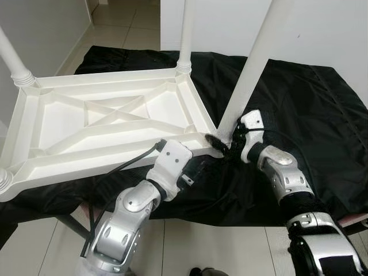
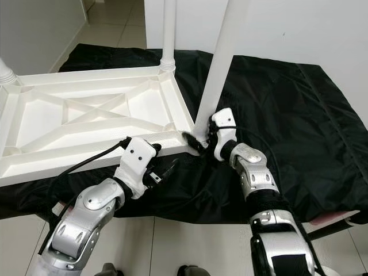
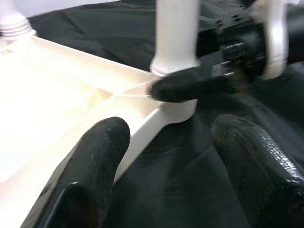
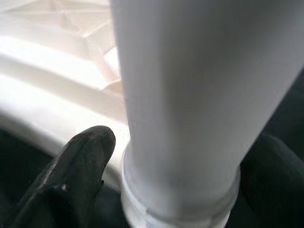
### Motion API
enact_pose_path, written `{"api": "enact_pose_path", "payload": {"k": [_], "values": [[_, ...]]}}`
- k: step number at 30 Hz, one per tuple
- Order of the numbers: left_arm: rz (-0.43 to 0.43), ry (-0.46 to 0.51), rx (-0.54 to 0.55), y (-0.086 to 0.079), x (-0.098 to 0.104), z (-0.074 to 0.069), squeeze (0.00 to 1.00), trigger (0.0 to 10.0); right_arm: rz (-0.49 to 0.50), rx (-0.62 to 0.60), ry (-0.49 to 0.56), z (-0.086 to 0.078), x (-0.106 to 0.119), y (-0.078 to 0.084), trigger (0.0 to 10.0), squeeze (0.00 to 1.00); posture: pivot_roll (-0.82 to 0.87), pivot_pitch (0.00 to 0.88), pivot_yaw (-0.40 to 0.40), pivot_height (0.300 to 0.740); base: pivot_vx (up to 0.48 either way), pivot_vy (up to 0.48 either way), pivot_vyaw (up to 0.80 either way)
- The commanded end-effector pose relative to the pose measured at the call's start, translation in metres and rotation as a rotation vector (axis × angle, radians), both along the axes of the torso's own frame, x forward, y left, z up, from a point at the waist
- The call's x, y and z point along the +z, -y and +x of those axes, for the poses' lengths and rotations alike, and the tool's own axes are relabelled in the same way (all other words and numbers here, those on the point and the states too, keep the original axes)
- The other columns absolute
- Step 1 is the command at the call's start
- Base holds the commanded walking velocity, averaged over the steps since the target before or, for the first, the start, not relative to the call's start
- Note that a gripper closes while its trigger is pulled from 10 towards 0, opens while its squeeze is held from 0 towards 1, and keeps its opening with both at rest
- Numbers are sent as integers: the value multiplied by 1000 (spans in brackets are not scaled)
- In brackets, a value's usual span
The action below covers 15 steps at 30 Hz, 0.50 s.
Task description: Building children table
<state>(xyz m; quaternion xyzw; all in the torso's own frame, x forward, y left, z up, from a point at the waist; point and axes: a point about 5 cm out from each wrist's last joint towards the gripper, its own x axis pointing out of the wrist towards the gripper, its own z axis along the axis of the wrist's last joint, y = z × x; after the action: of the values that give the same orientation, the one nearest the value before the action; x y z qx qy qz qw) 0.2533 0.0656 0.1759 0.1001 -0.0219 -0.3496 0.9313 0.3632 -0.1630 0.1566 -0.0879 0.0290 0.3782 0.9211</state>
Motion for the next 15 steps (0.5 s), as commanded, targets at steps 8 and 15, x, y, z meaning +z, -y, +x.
{"api": "enact_pose_path", "payload": {"k": [8, 15], "values": [[21, 16, 25, -7, -1, 6, 0, 10000, -58, 75, 1, 8, 6, 6, 10000, 0, -4, 96, -36, 740, 0, 0, 0], [18, 22, 32, -8, 0, 8, 0, 10000, -99, 146, -9, 6, -3, -3, 10000, 0, -3, 98, -36, 740, 0, 0, 0]]}}
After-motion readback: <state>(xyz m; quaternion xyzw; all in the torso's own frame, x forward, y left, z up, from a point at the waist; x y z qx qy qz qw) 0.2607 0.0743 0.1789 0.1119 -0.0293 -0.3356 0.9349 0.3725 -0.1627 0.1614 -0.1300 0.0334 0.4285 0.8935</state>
